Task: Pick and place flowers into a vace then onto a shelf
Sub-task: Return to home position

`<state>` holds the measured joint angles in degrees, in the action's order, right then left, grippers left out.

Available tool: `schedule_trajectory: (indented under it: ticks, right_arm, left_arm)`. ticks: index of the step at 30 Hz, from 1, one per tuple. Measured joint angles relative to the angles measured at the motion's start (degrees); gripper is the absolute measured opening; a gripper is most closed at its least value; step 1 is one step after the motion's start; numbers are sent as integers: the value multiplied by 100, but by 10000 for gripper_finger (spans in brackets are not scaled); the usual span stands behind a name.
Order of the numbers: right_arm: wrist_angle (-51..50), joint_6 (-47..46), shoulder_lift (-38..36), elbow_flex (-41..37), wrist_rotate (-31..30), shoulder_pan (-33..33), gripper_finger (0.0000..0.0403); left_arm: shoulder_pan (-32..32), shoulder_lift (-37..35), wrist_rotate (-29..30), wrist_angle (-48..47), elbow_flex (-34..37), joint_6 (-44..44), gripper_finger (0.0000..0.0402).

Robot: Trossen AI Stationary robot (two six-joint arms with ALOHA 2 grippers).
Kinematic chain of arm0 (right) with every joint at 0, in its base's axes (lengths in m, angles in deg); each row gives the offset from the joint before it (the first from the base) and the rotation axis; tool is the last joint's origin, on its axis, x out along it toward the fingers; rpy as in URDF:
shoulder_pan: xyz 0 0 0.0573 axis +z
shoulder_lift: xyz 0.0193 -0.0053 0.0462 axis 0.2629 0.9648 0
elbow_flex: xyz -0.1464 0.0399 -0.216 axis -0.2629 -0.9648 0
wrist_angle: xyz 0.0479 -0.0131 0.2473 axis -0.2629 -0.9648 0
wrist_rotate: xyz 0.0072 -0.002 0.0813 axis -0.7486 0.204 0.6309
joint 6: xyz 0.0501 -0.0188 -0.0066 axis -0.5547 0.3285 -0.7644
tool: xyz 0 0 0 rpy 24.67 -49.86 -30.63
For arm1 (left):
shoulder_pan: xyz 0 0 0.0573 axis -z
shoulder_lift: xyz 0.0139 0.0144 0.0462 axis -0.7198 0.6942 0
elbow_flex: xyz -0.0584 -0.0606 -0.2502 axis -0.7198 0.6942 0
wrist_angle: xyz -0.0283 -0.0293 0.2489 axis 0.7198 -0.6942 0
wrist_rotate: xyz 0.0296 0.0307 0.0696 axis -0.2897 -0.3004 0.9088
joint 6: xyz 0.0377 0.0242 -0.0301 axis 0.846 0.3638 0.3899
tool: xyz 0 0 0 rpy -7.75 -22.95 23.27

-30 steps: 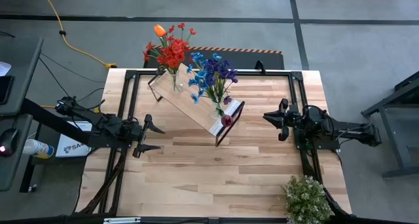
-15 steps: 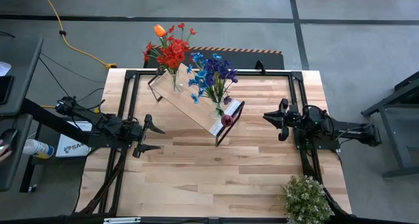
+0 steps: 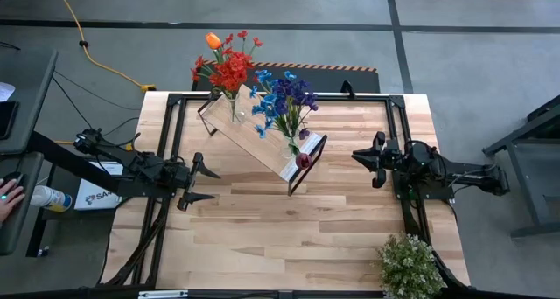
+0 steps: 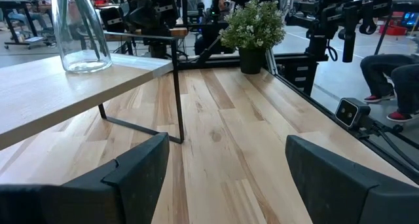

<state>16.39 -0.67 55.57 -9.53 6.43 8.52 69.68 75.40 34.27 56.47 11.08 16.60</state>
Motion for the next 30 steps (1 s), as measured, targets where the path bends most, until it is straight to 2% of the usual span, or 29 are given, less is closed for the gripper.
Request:
schedule_trajectory:
  ticks: [30]
  right_arm:
    - [-1,0,1,-2,0,0,46]
  left_arm:
    - [2,0,-2,0,0,0,337]
